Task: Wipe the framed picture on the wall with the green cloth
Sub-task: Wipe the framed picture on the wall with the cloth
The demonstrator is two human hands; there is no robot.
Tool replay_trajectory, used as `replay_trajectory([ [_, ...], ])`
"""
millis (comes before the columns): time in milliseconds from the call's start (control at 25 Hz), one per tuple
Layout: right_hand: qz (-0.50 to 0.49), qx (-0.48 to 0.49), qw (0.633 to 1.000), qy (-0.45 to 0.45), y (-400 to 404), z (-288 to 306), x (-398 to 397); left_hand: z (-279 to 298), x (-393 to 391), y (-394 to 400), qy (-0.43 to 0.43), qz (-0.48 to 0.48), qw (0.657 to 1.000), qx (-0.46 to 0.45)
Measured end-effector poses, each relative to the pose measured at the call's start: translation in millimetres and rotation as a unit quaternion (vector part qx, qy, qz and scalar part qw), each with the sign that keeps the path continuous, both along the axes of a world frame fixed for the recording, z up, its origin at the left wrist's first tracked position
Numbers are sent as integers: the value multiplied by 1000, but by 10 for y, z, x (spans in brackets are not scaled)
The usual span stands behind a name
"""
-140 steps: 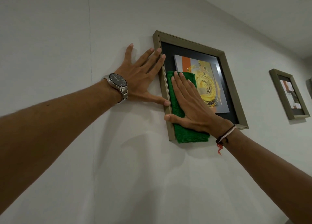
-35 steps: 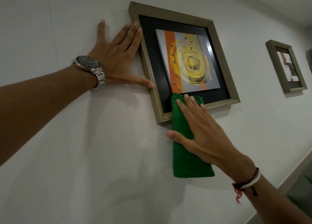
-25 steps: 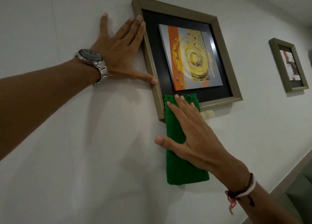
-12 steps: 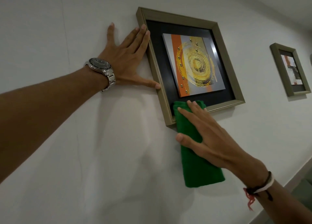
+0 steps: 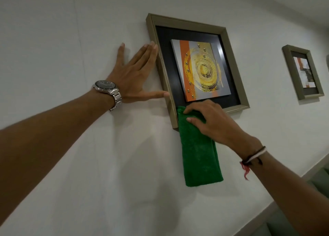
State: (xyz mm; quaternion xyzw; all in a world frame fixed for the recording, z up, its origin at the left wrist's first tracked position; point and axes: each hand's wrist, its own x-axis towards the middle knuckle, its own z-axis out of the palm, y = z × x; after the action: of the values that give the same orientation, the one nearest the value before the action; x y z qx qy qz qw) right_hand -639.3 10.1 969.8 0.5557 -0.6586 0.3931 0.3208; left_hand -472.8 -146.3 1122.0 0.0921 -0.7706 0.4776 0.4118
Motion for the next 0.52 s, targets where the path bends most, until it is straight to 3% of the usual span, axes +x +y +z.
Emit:
replay_trajectory([
  [280, 6, 101, 994, -32, 112, 318, -49, -411, 538, 79, -31, -23, 996, 84],
  [400, -2, 60, 998, -7, 154, 306, 39, -573, 781, 140, -28, -33, 993, 108],
  [520, 75, 21, 996, -37, 201, 267, 370, -736, 1009, 215, -45, -62, 985, 157],
])
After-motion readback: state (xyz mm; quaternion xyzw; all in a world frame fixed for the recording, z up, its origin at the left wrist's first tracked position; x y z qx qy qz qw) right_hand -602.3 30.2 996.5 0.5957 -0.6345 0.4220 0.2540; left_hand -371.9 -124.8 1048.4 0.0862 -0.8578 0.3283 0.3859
